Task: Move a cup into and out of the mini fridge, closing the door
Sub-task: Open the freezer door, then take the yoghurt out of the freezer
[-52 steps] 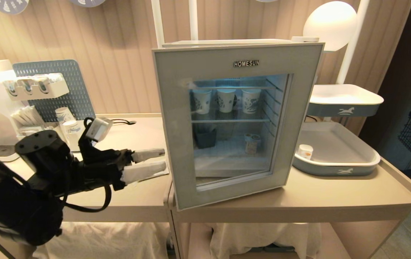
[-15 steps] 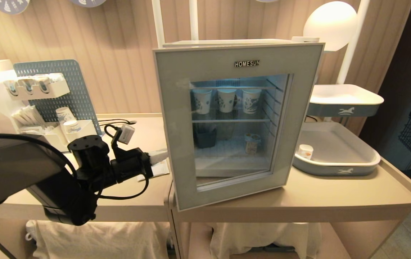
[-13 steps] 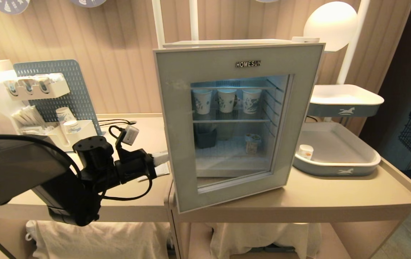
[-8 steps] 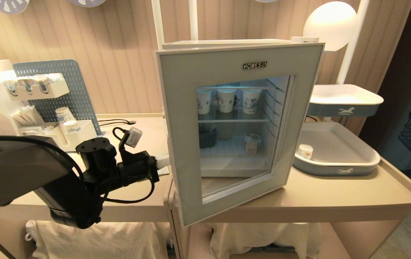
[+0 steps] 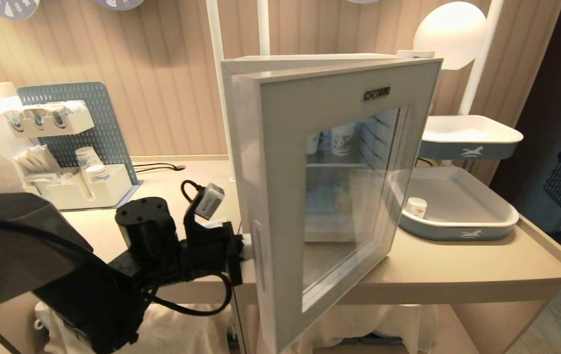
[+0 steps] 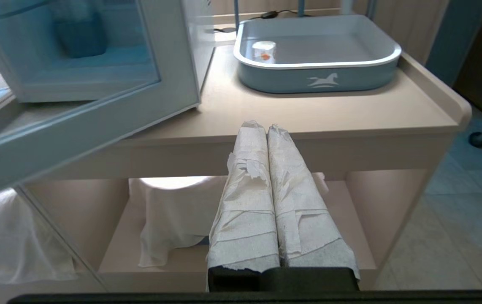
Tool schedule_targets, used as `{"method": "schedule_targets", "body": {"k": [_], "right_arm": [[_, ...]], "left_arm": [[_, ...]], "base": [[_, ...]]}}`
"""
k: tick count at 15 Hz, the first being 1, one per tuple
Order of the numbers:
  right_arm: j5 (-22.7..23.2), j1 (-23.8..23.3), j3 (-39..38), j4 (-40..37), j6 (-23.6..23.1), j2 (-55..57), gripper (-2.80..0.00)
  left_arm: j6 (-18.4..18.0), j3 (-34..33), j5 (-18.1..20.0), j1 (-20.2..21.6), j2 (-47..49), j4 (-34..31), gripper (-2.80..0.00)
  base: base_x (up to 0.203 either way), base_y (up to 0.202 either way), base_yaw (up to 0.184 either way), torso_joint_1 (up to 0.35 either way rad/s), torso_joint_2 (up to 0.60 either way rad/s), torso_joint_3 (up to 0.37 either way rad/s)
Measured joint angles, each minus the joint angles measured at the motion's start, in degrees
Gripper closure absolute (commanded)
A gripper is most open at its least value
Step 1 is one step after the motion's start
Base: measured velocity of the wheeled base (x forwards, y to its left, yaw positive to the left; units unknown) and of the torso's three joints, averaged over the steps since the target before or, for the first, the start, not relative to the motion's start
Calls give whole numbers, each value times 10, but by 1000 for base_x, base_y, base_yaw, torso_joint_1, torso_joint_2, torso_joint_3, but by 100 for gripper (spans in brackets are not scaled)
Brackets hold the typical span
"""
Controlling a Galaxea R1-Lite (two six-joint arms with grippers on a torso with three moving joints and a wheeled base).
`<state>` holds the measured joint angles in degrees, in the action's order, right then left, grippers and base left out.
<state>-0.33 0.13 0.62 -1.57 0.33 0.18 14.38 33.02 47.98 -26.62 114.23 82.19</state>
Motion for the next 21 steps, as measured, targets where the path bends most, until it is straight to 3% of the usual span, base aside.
{"method": "schedule_targets", "body": {"k": [4, 6, 9, 14, 17, 19, 21], "right_arm": [[0, 0, 0, 0, 0, 0, 0], [0, 0, 0, 0, 0, 0, 0], [0, 0, 0, 0, 1, 0, 0], [0, 0, 0, 0, 1, 0, 0], [0, 0, 0, 0, 1, 0, 0], [0, 0, 0, 0, 1, 0, 0], [0, 0, 0, -1, 0, 0, 0]], "left_arm": [[1, -29, -3, -114, -27, -2, 0], [-1, -50, -4, -151, -38, -1, 0], [-2, -69, -24, -141, -49, -1, 0], [-2, -127, -102, -113, -123, -33, 0], [-6, -135, -188, -110, -247, -147, 0], [-7, -100, -270, -109, -371, -291, 0], [-5, -25, -352, -107, -515, -482, 0]], "base": [[0, 0, 0, 0, 0, 0], [0, 0, 0, 0, 0, 0], [0, 0, 0, 0, 0, 0], [0, 0, 0, 0, 0, 0], [0, 0, 0, 0, 0, 0], [0, 0, 0, 0, 0, 0], [0, 0, 0, 0, 0, 0]]}}
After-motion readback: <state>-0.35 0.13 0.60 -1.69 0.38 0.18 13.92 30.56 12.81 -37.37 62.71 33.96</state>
